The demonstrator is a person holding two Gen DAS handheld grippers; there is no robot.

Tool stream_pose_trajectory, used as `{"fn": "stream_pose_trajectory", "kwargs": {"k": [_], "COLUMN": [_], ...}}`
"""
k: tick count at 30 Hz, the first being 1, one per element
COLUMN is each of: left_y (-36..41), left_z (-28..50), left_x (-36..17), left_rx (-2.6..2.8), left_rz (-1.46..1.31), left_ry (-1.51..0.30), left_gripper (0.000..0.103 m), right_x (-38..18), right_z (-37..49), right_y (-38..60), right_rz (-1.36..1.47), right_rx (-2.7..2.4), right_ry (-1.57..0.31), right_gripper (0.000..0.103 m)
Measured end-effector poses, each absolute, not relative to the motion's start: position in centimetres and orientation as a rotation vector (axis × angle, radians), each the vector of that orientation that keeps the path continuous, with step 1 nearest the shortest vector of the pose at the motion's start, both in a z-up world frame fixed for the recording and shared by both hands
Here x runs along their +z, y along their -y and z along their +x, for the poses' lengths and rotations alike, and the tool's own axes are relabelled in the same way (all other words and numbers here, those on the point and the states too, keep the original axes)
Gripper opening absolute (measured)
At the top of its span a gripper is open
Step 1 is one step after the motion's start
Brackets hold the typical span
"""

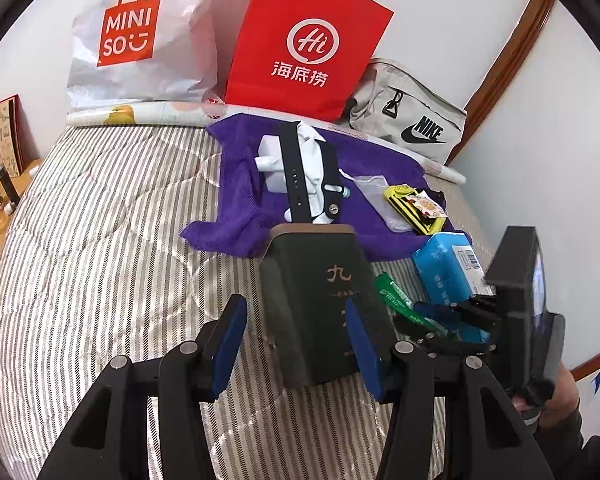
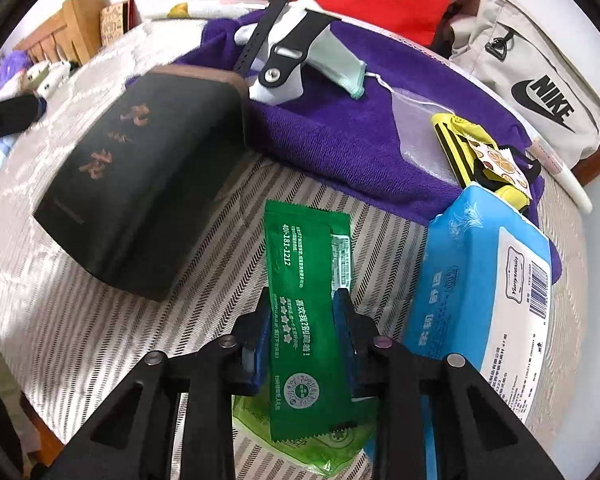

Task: Organize soft objects
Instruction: 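Grasp the green sachet with the right tool while the left tool reaches to the black tea tin, then grasp the green tissue pack with the left tool while the right tool holds the sachet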

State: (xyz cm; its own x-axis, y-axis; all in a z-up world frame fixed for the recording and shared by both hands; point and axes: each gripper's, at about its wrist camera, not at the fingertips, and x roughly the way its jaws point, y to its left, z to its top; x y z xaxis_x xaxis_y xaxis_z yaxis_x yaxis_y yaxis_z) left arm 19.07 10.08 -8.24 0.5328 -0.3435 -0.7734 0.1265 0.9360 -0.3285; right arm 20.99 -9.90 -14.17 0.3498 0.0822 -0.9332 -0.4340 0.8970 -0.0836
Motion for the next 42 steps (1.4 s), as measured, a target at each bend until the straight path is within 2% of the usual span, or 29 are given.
{"fn": "stream_pose_trajectory", "kwargs": {"k": [2, 12, 21, 34, 42], "left_y": [-10.3, -11.2, -10.5, -3.5, 3.3], "left_z": [19.1, 18.9, 18.4, 13.9, 11.8], "left_x": [-8.4, -8.2, -7.9, -8.3, -9.6], "left_rx": [-0.286, -0.292, -0.306, -0.353, -0.386], "left_rz": [-0.25, -0.246, -0.222, -0.196, -0.137], "left_ry": [-0.975, -0.973, -0.978, -1.006, -1.035], "left_gripper": [0.049, 0.049, 0.049, 0.049, 0.058], "right_x": [-13.6, -11.2, -8.8, -4.6, -3.8], "right_z": [21.0, 20.5, 20.0, 16.6, 14.5], "right_y": [10.0, 11.2, 12.5, 17.5, 22.7], "right_rz": [-0.336, -0.217, -0.128, -0.05, -0.033], "right_rx": [0.348, 0.36, 0.374, 0.421, 0.429], "right_ry": [-1.161, -1.131, -1.061, -0.943, -0.882], "right_gripper": [0.022, 0.012, 0.011, 0.012, 0.012]}}
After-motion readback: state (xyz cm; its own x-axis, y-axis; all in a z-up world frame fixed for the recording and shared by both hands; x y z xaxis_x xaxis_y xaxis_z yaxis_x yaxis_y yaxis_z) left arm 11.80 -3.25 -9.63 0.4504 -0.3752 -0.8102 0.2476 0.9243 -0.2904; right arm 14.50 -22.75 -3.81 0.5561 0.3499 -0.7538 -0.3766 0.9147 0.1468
